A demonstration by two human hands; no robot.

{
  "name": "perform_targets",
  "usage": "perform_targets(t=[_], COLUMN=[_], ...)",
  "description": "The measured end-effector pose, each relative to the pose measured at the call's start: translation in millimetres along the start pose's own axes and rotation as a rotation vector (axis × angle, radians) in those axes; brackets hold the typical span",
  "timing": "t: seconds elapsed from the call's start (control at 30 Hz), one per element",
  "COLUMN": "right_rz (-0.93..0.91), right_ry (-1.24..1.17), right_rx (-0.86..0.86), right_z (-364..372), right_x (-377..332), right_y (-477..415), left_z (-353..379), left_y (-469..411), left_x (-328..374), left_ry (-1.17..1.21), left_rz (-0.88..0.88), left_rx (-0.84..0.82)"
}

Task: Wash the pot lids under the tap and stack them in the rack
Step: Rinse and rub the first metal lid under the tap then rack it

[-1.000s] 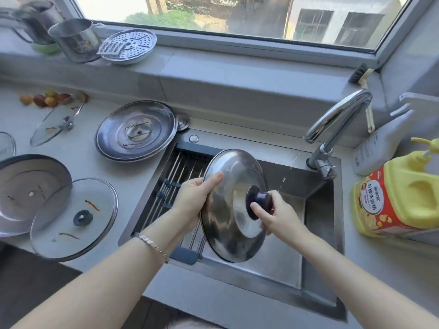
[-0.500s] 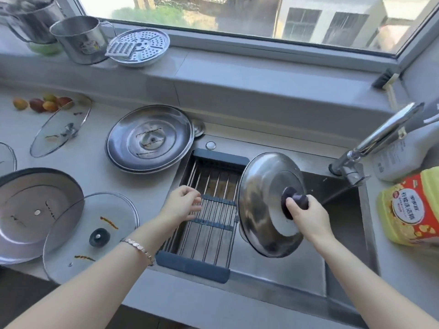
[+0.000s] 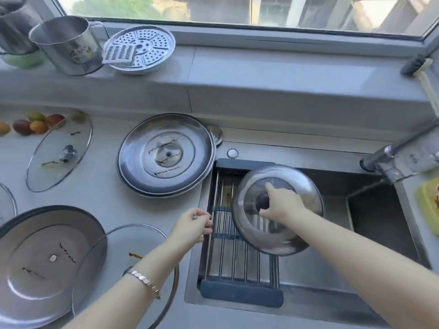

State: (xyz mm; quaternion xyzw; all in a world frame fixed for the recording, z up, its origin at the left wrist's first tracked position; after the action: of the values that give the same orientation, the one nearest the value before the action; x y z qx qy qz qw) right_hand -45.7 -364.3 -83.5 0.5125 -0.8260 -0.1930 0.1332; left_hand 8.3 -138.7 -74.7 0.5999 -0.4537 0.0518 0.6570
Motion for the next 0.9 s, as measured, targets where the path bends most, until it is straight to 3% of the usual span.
perform_targets(t=[0.1, 0.47, 0.73, 0.83, 0.9], right_rz=[-0.011, -0.021, 0.035, -0.031, -0.058], right_ry=[-0.034, -0.156, -0.318, -0.205, -0.076], right_rx=[-0.061, 0.011, -0.099, -0.252, -0.300], right_z=[19, 33, 62, 61, 48], right_x=[-24, -33, -20, -29, -31], right_y=[-12, -34, -21, -22, -22], left_z=[-8, -17, -26, -28, -35], left_y=[-6, -16, -25, -40, -57], left_x=[2, -5, -10, -21, -25], left_ry=[0.030, 0.135, 0.191, 0.339, 0.590], left_rz=[0.009, -0.035, -0.061, -0.117, -0.170], left_rx=[-0.013, 0.008, 0.076, 0.137, 0.207])
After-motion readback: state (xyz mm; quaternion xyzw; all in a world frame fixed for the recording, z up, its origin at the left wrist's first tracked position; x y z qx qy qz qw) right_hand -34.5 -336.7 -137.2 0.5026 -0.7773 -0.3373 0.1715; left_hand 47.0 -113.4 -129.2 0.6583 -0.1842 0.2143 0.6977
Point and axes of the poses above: each hand's wrist, its own y-axis away from the middle knuckle, its own z-axis out of the palm, x = y × z, the point moved 10 cm from there along -y, towards the middle knuckle, and after that the axes turned 8 degrees about y, right-handed, at the moved point
